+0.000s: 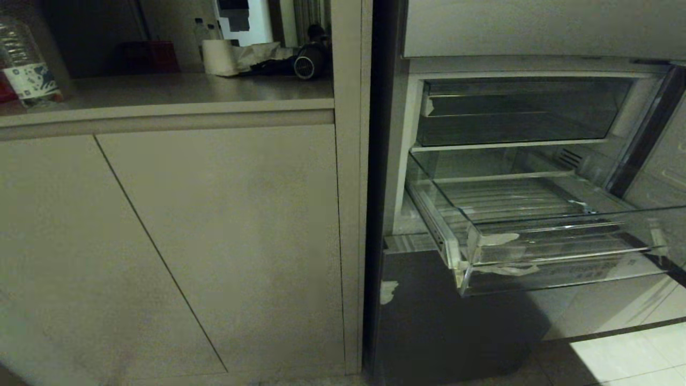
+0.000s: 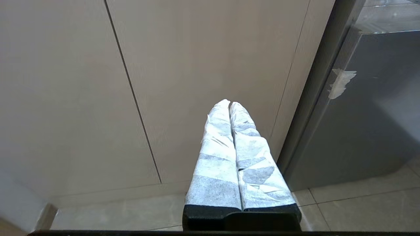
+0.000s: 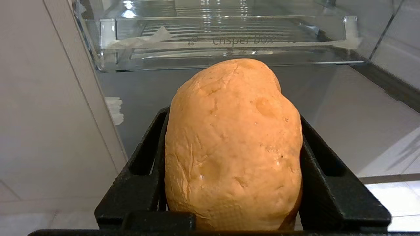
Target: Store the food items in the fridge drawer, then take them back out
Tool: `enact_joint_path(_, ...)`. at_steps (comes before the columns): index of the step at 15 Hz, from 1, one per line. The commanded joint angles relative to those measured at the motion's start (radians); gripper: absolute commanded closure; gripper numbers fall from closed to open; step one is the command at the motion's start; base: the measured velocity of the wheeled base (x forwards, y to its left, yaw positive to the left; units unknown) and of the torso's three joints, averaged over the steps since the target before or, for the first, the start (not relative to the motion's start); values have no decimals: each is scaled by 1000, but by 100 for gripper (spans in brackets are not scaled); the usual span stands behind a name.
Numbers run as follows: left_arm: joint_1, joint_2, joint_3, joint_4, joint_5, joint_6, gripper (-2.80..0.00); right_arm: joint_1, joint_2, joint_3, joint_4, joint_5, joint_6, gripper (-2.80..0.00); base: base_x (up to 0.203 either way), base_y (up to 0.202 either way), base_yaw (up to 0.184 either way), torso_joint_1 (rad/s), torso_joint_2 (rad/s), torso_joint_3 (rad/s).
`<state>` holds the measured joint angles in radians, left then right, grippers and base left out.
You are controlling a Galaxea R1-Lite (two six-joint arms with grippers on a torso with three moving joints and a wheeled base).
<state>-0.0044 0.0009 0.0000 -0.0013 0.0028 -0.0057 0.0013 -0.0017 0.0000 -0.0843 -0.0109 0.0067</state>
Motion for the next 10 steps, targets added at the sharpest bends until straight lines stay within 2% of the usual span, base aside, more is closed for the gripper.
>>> enact_joint_path(1,0,1,0,0,0,0,0,0,3,10,-20,0,-63,0,0,0,0,0,0,0)
enact_joint_path(4,0,1,0,0,0,0,0,-2,158,-124,-39,2,-73,0,0,0,0,0,0,0)
enact_joint_path(8,0,1,0,0,0,0,0,9,514,-339,-60,44,-26,0,0,0,0,0,0,0)
enact_joint_path(10,0,1,0,0,0,0,0,13,709,-420,-132,67,2,0,0,0,0,0,0,0)
